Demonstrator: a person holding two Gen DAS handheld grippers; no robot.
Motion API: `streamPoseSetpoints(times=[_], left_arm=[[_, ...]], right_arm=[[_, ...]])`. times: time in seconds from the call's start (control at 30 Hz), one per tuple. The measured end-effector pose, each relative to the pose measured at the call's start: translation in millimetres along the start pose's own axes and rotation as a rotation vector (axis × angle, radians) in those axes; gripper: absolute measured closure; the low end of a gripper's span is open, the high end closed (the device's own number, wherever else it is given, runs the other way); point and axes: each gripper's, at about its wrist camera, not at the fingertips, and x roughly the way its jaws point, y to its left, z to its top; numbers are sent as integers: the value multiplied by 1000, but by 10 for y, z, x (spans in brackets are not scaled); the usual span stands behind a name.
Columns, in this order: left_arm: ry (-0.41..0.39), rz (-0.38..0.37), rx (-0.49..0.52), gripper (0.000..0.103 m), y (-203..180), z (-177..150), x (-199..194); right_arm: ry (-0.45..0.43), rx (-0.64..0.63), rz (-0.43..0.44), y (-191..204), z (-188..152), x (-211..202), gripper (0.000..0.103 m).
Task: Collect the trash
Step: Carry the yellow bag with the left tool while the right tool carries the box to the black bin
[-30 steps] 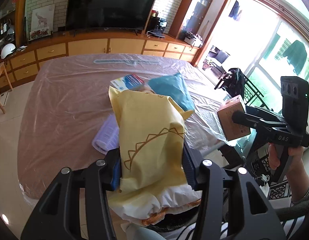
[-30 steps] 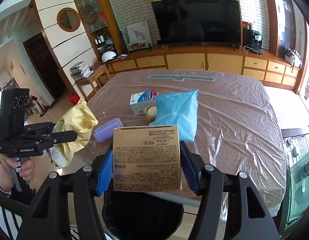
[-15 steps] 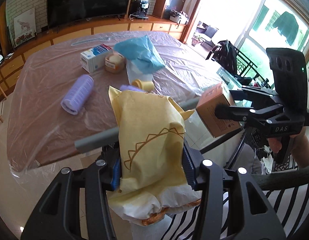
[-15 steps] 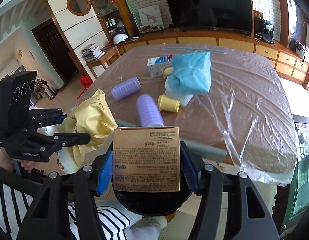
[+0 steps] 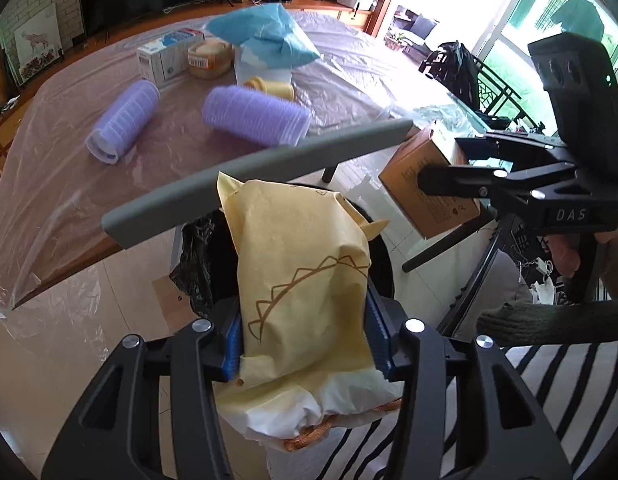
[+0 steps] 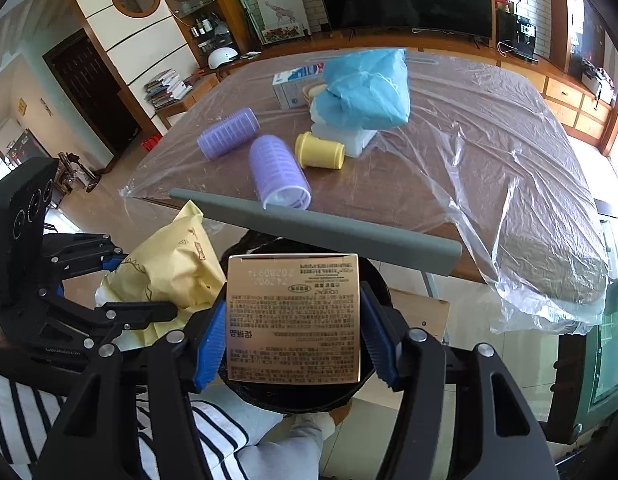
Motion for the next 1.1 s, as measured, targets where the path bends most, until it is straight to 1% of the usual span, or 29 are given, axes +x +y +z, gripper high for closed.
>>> streamPoseSetpoints(times=[0.3,0.57,0.8,0.93,1.1], left_arm=[[44,33,-11,53,97,-73,243],[65,49,-19,53,142,-70,416],[78,70,-15,53,133,-92,550],[87,78,-23,53,150,-72,641],[94,83,-20,53,125,-98,717]], right_arm=[[13,12,-53,9,-82,246,44],[31,58,-63,-18,-161,482,44],[30,84,-79,-29,-196,616,44],[35,133,-62,-79,-225,684,44],[55,123,-83,-66,-252,789,44]])
